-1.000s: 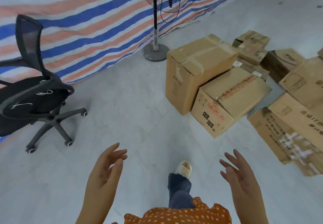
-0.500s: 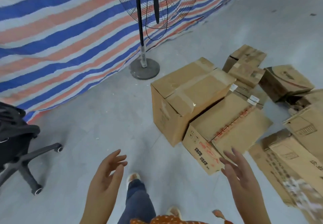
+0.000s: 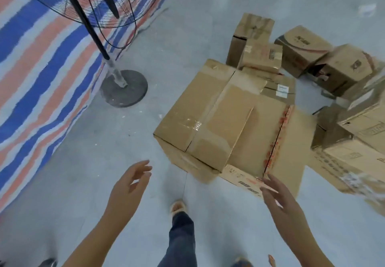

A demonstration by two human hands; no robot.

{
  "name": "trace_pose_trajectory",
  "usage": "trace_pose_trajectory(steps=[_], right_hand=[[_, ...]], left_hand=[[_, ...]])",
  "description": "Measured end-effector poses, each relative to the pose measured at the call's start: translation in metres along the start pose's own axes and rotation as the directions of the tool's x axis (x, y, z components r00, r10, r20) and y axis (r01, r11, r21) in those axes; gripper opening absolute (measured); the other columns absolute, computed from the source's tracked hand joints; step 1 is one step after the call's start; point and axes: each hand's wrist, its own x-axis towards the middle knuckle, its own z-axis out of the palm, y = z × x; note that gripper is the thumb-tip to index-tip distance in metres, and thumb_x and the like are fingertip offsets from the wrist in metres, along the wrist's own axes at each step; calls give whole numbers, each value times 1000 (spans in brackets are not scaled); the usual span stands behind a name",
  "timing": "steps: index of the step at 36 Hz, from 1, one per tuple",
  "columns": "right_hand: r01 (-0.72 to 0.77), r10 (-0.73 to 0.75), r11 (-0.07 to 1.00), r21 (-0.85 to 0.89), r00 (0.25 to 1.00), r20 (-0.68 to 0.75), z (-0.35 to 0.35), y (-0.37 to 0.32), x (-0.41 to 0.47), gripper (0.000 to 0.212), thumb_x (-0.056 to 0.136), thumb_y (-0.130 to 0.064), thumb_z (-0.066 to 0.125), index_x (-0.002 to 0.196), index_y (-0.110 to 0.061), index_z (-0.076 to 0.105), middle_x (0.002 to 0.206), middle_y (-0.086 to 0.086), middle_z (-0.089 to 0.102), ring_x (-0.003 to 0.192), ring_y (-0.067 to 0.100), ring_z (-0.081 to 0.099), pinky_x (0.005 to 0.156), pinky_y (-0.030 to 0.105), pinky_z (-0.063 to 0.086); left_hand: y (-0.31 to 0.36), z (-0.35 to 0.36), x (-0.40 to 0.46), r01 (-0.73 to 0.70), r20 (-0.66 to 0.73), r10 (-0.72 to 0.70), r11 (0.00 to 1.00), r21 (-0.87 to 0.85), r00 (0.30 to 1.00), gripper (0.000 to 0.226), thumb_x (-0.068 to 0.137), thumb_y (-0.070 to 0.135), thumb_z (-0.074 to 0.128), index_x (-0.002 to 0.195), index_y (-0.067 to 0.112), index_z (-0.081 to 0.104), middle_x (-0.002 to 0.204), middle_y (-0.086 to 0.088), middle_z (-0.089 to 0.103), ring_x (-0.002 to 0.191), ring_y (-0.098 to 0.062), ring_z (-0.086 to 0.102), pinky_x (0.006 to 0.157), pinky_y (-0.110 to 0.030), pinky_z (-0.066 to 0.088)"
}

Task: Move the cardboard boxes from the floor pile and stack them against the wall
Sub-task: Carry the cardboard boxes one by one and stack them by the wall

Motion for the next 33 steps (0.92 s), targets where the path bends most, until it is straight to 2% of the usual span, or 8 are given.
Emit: trace_pose_trajectory(steps=[3, 6, 8, 15, 19, 21, 24, 33], right_hand=[[-77, 78, 997, -14, 997, 25, 33, -1, 32, 41, 97, -16, 52, 136, -27, 45, 122, -14, 57, 100, -14, 54, 72, -2, 40], [-154, 154, 988, -16, 988, 31, 64, 5, 66, 40, 97, -22, 52, 135, -33, 45, 127, -10, 56, 109, 0, 55, 92, 27, 50], [-216, 216, 976, -13, 976, 26, 84, 12, 87, 41, 97, -23, 51, 136, -32, 44, 130, -7, 55, 108, 5, 56, 100, 39, 47], [-378, 377, 926, 9, 926, 20, 139, 48, 155, 57, 98, -35, 47, 150, -26, 25, 152, -3, 33, 135, 16, 37, 111, 40, 34], [-447, 440, 892, 65, 892, 102, 162, 73, 170, 67, 98, -37, 45, 151, -36, 4, 146, -12, 30, 132, 14, 35, 107, 31, 32], [-522, 509, 842, 138, 852, 119, 170, 83, 173, 63, 99, -38, 43, 151, -35, 8, 140, -9, 35, 125, 17, 42, 107, 39, 36], [-573, 562, 772, 276, 818, 124, 177, 94, 174, 57, 98, -42, 41, 149, -36, 18, 138, -9, 39, 125, 19, 43, 108, 51, 36], [-540, 543, 742, 398, 832, 116, 196, 86, 179, 57, 96, -48, 36, 149, -38, 18, 135, -15, 37, 118, 15, 42, 107, 59, 34]], left_hand=[[-16, -6, 71, 15, 93, -17, 1000, 28, 996, 26, 96, 18, 53, 102, 43, 55, 104, 11, 66, 100, -7, 62, 76, -8, 41], [-36, 3, 134, 57, 129, -65, 996, 67, 989, 18, 96, 19, 53, 104, 34, 58, 105, 3, 66, 98, -10, 60, 71, 0, 38], [-49, 14, 171, 91, 127, -102, 992, 90, 987, 18, 97, 19, 53, 112, 28, 57, 104, 5, 63, 100, -11, 57, 69, 0, 37], [-113, 55, 262, 303, 7, -303, 952, 43, 953, 43, 96, 29, 54, 136, 16, 46, 132, -6, 50, 114, -20, 51, 90, -28, 39], [-147, 75, 278, 434, 170, -427, 901, -8, 888, 49, 96, 42, 50, 137, 17, 45, 120, 2, 53, 108, -15, 52, 101, -39, 42], [-159, 83, 279, 450, 242, -428, 892, -39, 871, 50, 96, 45, 48, 135, 15, 45, 113, 4, 54, 102, -13, 52, 97, -38, 44], [-169, 93, 280, 460, 232, -424, 878, -131, 875, 52, 95, 45, 48, 138, 17, 42, 126, 4, 51, 115, -15, 50, 100, -38, 43], [-161, 92, 296, 432, 112, -418, 858, -278, 902, 49, 95, 42, 51, 137, 18, 43, 116, 10, 51, 109, -9, 48, 92, -23, 35]])
